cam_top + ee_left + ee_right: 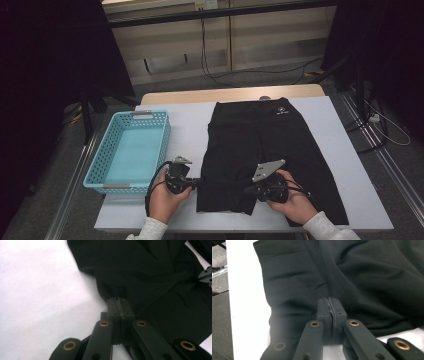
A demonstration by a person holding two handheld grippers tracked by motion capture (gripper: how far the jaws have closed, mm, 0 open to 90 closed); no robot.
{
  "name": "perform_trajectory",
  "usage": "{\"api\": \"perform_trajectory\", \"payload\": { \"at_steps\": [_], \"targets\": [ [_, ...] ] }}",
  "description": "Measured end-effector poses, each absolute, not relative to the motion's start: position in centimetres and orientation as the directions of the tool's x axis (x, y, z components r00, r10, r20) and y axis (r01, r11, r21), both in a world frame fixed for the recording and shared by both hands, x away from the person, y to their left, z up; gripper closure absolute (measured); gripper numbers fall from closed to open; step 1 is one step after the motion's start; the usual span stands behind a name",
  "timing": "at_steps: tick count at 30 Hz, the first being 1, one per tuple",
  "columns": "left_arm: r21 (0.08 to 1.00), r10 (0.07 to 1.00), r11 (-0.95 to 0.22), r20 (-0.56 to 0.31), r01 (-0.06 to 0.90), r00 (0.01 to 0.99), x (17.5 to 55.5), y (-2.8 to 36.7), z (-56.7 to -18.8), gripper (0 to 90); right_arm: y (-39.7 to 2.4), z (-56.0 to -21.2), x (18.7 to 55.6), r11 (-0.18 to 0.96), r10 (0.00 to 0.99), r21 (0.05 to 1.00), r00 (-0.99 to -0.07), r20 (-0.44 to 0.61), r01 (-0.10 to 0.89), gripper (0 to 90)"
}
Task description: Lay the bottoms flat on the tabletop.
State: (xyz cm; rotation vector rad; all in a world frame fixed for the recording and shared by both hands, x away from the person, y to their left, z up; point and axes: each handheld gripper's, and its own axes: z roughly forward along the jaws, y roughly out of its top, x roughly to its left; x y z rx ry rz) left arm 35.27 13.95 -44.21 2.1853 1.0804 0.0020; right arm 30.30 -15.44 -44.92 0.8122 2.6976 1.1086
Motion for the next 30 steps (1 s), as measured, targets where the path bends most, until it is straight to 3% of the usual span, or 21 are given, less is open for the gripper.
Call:
{"api": "perform_trajectory", "payload": {
  "at_steps": [7,11,12,13,18,22,25,30],
  "targets": [
    [0.579,0.703,-0.417,-0.283,0.7,0.653,35.6,13.6,-44.4,90.0,-16.0,-44.9,30.1,0.591,0.528,0.681,-0.846,0.079,0.433,87.7],
    [0.58,0.704,-0.415,-0.282,0.701,0.651,35.8,13.6,-44.4,90.0,-15.9,-44.6,30.1,0.548,0.541,0.718,-0.836,0.088,0.43,75.7],
    [0.581,0.704,-0.416,-0.281,0.7,0.652,35.8,13.6,-44.4,90.0,-15.6,-44.7,30.1,0.534,0.551,0.728,-0.83,0.085,0.429,66.6],
    [0.581,0.705,-0.415,-0.282,0.7,0.651,35.9,13.5,-44.4,90.0,-15.2,-44.8,30.2,0.536,0.554,0.728,-0.829,0.079,0.427,62.9],
    [0.583,0.705,-0.418,-0.275,0.696,0.654,35.9,13.3,-44.4,90.0,-13.1,-44.8,29.6,0.56,0.499,0.737,-0.864,0.065,0.379,55.8],
    [0.585,0.704,-0.42,-0.273,0.694,0.656,35.9,13.3,-44.4,90.0,-12.3,-44.6,29.4,0.529,0.475,0.766,-0.875,0.091,0.367,53.9],
    [0.588,0.702,-0.422,-0.269,0.69,0.659,35.9,13.3,-44.4,90.0,-11.5,-45.5,29.5,0.566,0.464,0.735,-0.881,0.09,0.374,53.1],
    [0.594,0.702,-0.419,-0.267,0.687,0.66,35.9,13.3,-44.3,90.0,-10.8,-46.0,29.7,0.578,0.442,0.749,-0.896,0.048,0.325,61.4]
  ]
}}
